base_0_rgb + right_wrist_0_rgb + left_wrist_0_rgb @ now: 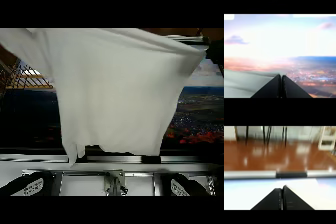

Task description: Fold the shirts.

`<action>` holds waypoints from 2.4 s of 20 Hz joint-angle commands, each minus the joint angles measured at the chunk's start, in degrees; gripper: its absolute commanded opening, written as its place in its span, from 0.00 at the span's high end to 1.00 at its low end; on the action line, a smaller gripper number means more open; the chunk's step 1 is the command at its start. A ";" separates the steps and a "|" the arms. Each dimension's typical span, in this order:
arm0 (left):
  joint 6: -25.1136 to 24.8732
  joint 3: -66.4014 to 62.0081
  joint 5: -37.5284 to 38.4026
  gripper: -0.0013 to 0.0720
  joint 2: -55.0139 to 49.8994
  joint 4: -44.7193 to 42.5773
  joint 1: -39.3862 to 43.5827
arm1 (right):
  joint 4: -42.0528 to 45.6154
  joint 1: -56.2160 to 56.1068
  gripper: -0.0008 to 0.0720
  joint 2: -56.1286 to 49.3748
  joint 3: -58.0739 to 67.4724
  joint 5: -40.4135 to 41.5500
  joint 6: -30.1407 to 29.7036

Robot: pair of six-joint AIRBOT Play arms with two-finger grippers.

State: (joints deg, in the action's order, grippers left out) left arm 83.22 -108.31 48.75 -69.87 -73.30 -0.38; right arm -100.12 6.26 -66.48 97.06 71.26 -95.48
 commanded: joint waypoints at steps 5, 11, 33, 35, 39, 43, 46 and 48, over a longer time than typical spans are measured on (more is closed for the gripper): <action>0.00 3.63 2.32 0.94 -21.77 10.12 2.75 | 5.79 0.04 0.91 -21.03 0.09 -8.04 4.79; 0.02 3.63 3.23 0.93 -31.39 12.50 7.61 | 7.96 -0.02 0.91 -24.74 0.07 -9.94 10.75; -0.07 46.66 28.04 0.23 -18.86 13.55 -0.87 | -16.72 21.24 0.26 -6.69 -35.39 9.66 -1.22; -0.11 49.16 23.76 0.22 -18.91 16.15 1.14 | -16.57 21.24 0.26 -6.69 -35.39 9.44 -1.22; 1.11 50.40 20.35 0.12 -20.92 16.41 4.68 | -15.74 21.24 0.26 -6.69 -35.76 8.83 -1.25; 2.10 50.34 14.62 0.65 -20.98 18.86 6.75 | -16.92 20.72 0.17 -6.69 -43.78 8.66 -2.78; 0.72 49.24 14.53 0.93 -20.39 19.12 6.69 | -16.98 16.61 0.17 -6.69 -50.21 4.63 -3.63; -0.11 47.87 15.37 0.94 -19.61 18.91 6.32 | -15.98 14.16 0.12 -7.10 -52.22 0.55 -3.76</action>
State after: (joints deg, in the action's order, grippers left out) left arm 84.20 -59.22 64.16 -90.24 -55.29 5.98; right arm -116.81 23.24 -73.30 48.77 76.62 -98.70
